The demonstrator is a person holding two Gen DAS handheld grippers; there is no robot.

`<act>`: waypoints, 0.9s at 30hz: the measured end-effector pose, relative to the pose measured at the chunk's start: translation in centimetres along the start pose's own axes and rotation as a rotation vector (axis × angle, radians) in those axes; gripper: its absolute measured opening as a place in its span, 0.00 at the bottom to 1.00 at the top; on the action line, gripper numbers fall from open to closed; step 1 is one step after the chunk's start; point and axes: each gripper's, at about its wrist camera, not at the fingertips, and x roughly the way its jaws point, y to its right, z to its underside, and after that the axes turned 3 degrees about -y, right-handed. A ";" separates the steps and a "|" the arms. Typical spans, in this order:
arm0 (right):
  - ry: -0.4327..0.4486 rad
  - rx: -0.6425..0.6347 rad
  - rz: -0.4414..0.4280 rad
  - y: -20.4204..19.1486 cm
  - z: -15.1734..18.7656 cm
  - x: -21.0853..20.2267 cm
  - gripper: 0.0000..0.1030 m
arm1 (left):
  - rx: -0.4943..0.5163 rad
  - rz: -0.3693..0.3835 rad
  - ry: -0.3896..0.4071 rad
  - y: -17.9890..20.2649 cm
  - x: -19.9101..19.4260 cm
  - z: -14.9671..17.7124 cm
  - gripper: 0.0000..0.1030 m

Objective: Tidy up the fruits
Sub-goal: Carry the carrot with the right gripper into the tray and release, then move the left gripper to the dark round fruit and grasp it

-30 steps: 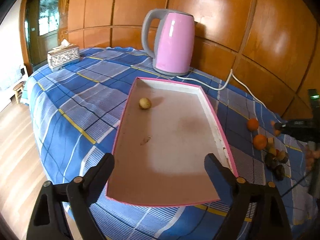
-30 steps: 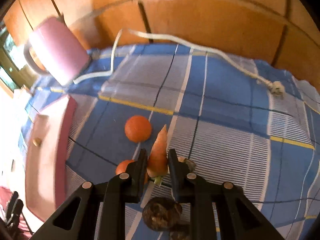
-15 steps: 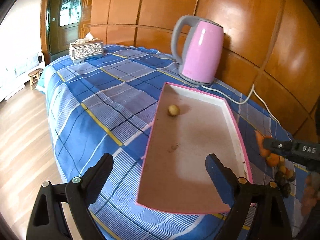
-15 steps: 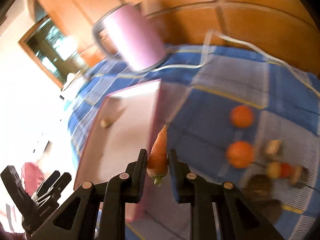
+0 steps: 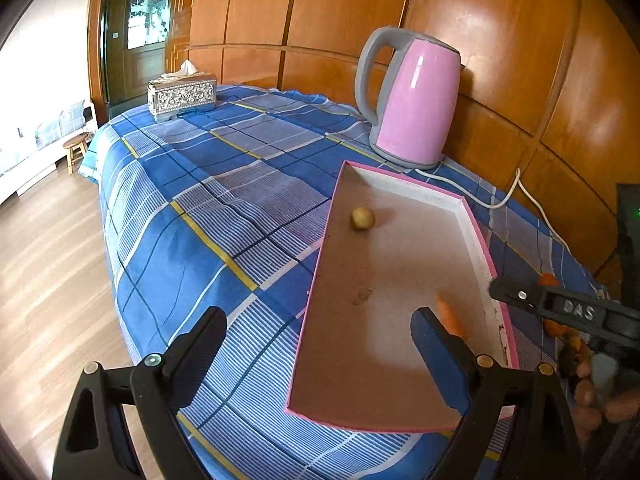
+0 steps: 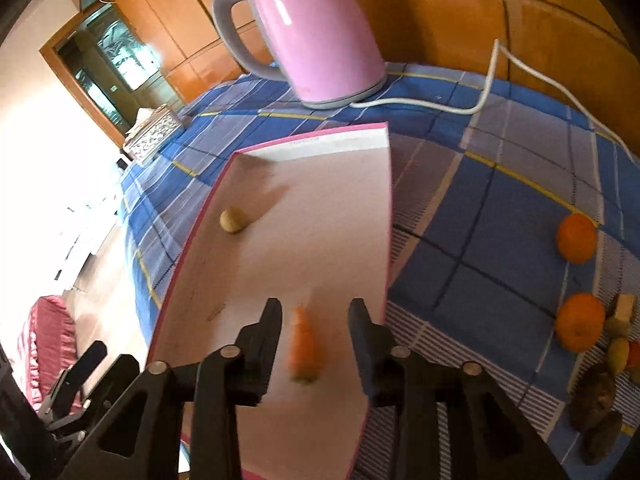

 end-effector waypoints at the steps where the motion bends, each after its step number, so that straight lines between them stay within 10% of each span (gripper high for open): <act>1: 0.008 -0.004 0.010 0.1 0.2 -0.3 0.34 | 0.001 0.001 0.001 0.0 0.0 0.0 0.91; 27: 0.211 -0.015 0.358 1.9 7.0 -7.0 0.41 | 0.086 0.043 0.010 2.4 -1.1 0.9 0.91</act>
